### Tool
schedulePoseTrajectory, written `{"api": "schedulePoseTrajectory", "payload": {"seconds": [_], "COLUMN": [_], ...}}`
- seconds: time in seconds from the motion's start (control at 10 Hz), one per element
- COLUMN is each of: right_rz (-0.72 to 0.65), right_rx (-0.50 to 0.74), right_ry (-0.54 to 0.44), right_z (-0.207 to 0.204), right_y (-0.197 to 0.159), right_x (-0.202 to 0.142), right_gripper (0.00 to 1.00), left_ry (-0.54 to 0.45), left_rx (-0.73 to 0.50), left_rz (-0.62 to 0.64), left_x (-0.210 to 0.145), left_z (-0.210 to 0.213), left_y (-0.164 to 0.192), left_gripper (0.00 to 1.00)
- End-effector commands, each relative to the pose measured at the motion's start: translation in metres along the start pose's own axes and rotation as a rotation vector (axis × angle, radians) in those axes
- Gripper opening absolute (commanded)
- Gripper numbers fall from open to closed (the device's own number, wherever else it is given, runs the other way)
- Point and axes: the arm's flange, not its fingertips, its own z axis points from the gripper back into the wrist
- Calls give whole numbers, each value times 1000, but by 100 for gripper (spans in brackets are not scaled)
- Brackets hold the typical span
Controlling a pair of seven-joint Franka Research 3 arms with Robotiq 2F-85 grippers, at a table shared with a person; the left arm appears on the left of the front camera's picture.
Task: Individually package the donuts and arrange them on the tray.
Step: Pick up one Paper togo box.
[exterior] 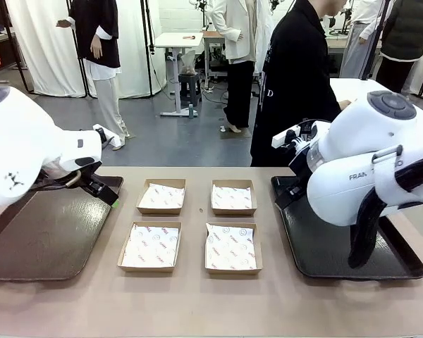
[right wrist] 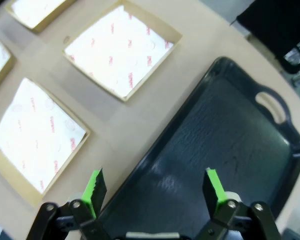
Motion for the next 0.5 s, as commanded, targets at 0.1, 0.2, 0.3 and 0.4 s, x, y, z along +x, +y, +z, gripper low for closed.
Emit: {"api": "schedulePoseTrajectory", "payload": {"seconds": [0.1, 0.2, 0.3, 0.4], "right_rz": [56, 49, 62, 83], "right_rx": [25, 36, 57, 84], "right_ry": [100, 149, 194, 228], "right_z": [65, 75, 81, 84], "right_y": [26, 29, 31, 35], "right_x": [-99, -115, -128, -141], "right_gripper": [100, 100, 100, 100], "left_ry": [56, 77, 113, 142], "left_rx": [-69, -98, -124, -150], "left_rz": [-47, -64, -89, -104], "left_x": [-92, -106, -114, -125], "left_z": [65, 77, 83, 86], "left_y": [-15, -21, -25, -32], "left_gripper": [100, 100, 100, 100]}}
